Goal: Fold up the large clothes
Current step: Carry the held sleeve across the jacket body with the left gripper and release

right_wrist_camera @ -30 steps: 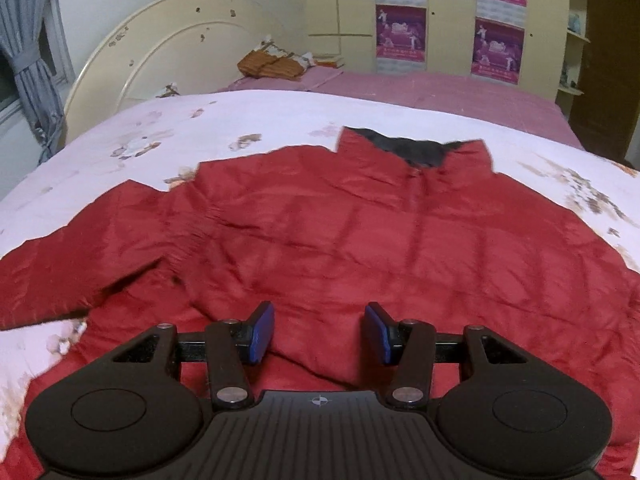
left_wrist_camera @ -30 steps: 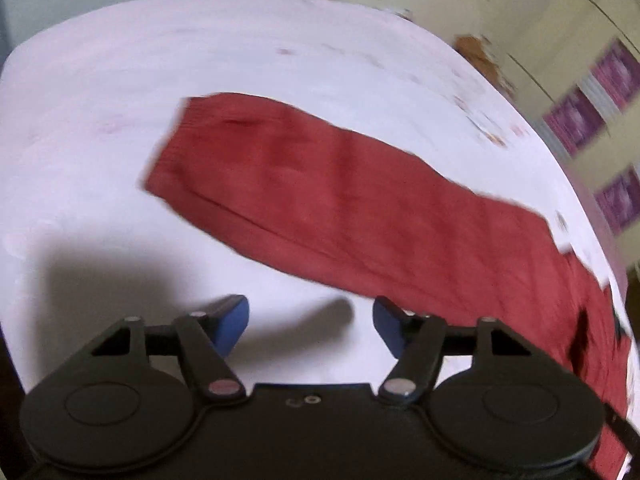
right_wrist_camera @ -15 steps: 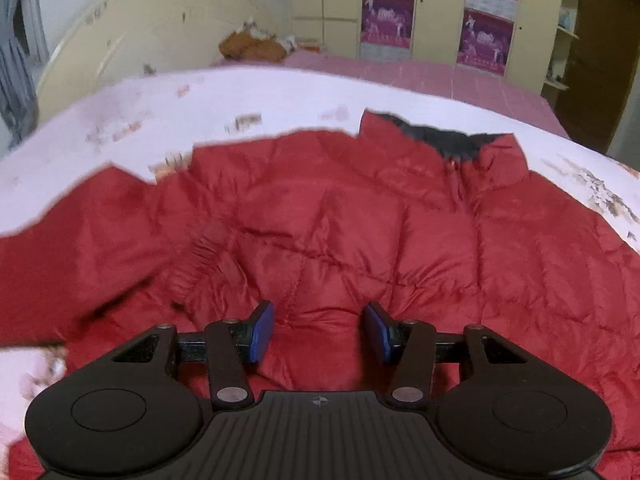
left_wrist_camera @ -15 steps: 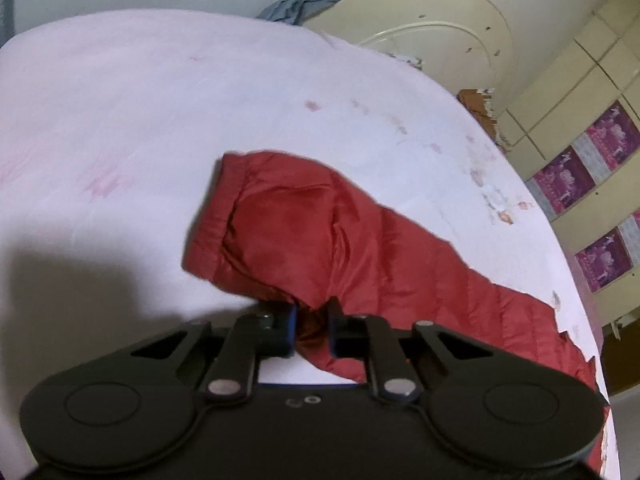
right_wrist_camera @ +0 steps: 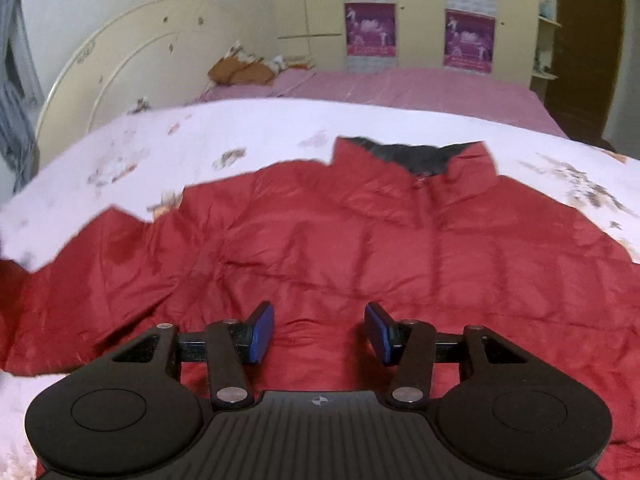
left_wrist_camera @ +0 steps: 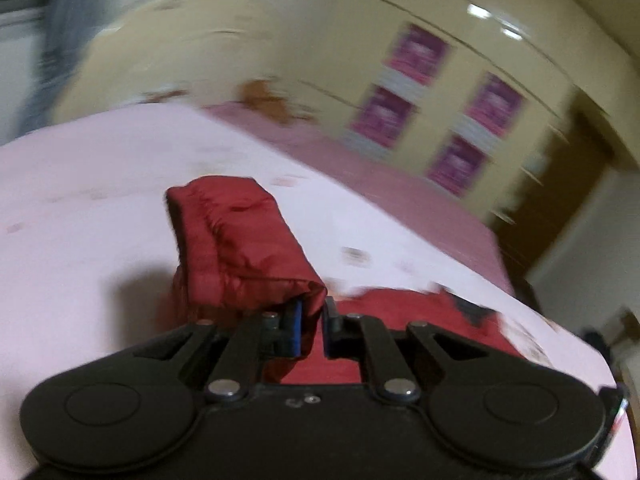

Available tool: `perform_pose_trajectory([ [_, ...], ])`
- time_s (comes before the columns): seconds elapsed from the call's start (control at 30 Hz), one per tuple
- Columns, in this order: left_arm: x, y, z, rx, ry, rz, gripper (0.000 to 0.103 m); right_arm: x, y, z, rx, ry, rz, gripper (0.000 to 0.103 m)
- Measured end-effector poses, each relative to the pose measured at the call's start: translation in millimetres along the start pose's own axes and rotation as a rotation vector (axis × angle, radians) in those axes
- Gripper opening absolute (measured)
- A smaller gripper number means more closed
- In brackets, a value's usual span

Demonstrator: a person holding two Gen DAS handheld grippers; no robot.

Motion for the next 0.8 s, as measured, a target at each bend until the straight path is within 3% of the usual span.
perform_pose_trajectory([
  [0.17,27.5,-92.5,49.8,0.178,0.104,0.138,0.009,4.5,-44.7,-27.0,0.045,-0.024,0.054,0.050],
  [0.33,77.5,-160.9,95.5,0.287,0.247,0.266,0.009,19.5,-94.5,-48.7,0.104,-0.028,0.122,0.050],
  [0.5,131.8,-189.4,122.6,0.252,0.363,0.337,0.013,32.4,-129.6,-60.7,0.108,-0.016,0.170,0.050],
  [0.53,139.7,-190.3,120.6,0.234,0.375,0.349,0.022,33.6,-133.9,-62.3,0.105,-0.014,0.180,0.050],
  [0.6,145.3,-189.0,121.3,0.210,0.393,0.366,0.028,34.4,-139.3,-64.5,0.084,-0.016,0.202,0.050],
  [0.63,145.6,-185.9,120.8,0.196,0.394,0.371,0.038,34.1,-142.0,-66.2,0.070,-0.020,0.214,0.050],
  [0.67,144.1,-182.3,117.3,0.184,0.389,0.374,0.047,32.4,-142.5,-66.2,0.061,-0.024,0.222,0.058],
  [0.7,141.6,-180.4,110.2,0.170,0.375,0.372,0.069,30.5,-142.8,-66.7,0.056,-0.032,0.229,0.091],
  [0.73,139.2,-174.7,103.1,0.157,0.349,0.366,0.080,27.7,-140.5,-67.5,0.052,-0.055,0.232,0.102],
  [0.8,130.2,-169.0,91.3,0.141,0.287,0.368,0.081,20.8,-134.6,-69.3,0.039,-0.095,0.209,0.103],
])
Point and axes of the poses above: each gripper's, at about its wrist camera, not at the fingertips, and z roughly the way its jaws point, y to its left, x to its underside, the point moved 3 cm from there along z, roughly the way its jaws point, and after that the axes turned 4 degrees about x, right-handed, at the moved point
